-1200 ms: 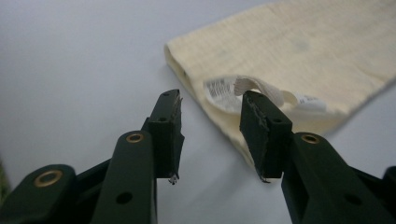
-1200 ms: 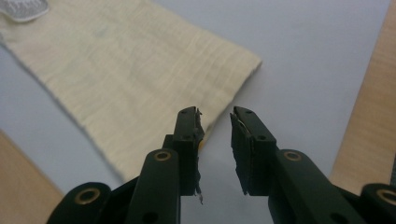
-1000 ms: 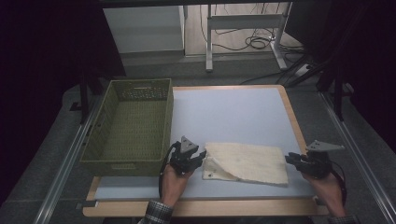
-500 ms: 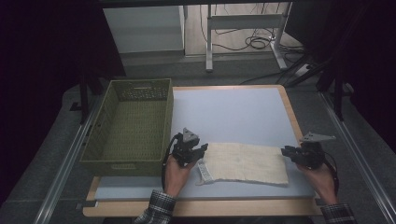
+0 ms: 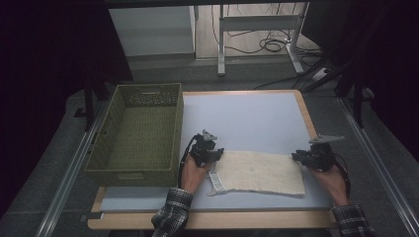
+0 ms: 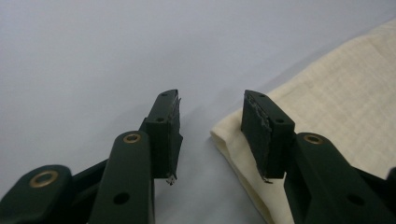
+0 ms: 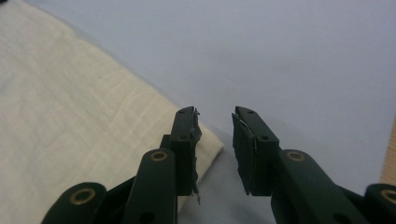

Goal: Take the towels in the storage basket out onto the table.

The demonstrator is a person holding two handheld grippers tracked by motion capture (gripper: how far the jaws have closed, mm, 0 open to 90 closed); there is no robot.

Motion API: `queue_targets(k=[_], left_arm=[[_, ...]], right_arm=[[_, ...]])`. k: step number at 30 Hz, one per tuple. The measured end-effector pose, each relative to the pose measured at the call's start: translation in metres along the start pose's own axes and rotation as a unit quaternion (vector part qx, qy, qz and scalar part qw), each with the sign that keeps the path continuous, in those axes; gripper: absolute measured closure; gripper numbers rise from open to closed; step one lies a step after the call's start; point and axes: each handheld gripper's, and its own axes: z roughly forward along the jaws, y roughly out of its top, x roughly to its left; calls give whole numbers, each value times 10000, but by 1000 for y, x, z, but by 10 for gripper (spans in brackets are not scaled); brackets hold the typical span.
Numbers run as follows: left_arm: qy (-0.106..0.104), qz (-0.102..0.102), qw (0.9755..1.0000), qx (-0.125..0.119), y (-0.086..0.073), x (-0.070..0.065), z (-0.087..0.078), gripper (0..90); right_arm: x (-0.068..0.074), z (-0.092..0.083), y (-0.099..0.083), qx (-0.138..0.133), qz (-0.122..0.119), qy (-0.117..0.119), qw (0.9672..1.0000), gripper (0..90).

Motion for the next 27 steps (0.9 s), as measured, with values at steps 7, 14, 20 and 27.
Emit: queue_targets(k=[7, 14, 20, 27], left_arm=[[-324, 248, 9990, 162, 0, -8, 5, 783], [-58, 232, 9997, -46, 13, -2, 3, 876], [265, 399, 9987, -170, 37, 7, 4, 877], [275, 505, 9976, -378, 33, -3, -16, 875]], right_arm=[[6, 4, -4, 192, -117, 143, 9996, 834], [4, 5, 8, 244, -261, -47, 9994, 856], [-9, 12, 30, 93, -126, -118, 9998, 857], [0, -4, 27, -108, -234, -74, 9996, 857]])
